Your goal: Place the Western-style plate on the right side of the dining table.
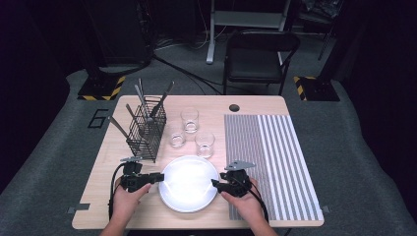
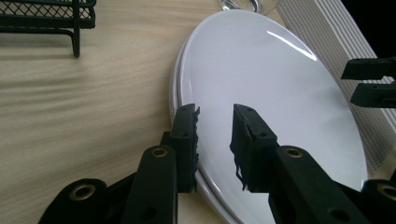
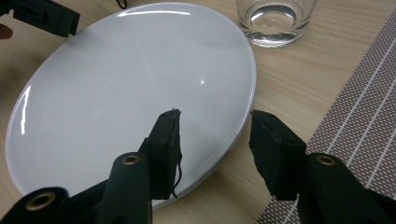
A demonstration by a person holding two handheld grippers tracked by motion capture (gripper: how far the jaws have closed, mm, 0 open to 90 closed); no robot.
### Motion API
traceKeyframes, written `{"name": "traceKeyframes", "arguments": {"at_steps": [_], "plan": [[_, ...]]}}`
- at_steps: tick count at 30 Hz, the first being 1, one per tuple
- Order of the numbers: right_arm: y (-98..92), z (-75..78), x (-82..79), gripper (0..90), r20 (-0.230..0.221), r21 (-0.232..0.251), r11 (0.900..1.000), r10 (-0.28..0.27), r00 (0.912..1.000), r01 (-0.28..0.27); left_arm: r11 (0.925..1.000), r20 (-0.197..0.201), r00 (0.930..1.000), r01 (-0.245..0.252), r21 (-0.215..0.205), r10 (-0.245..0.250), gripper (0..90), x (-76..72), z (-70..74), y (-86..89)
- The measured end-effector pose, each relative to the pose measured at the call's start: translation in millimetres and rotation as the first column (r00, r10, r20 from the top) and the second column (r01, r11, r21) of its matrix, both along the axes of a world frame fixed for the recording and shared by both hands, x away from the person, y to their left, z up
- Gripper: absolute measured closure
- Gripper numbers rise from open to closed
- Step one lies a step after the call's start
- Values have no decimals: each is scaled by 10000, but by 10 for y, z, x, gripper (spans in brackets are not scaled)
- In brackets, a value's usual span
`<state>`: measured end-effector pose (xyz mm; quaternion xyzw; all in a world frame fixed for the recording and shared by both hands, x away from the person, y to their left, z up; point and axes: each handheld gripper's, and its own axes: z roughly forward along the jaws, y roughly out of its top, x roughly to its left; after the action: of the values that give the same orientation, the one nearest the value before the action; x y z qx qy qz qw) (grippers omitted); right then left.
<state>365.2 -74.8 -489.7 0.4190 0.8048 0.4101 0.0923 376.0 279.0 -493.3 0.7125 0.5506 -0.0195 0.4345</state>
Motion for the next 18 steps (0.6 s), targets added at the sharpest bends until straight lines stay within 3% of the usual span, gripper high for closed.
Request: {"name": "traceKeyframes", "arguments": {"at_steps": [4,7,11,18], "plan": [[-8,-7,5,524,-111,82,9999,-57,9999,58,10000,-28,10000,16,9,-16,702,3,1,5],[-6,-15,9,522,-103,49,10000,-14,9999,14,9995,-64,10000,-74,307,76,686,5,-2,9],[-1,-21,9,522,-114,68,10000,-2,9999,3,9992,-104,9998,143,375,-140,687,10,-16,1],[0,-27,7,516,-191,90,9999,-69,9998,71,9992,-109,9999,100,399,-95,682,1,-14,-9]]}}
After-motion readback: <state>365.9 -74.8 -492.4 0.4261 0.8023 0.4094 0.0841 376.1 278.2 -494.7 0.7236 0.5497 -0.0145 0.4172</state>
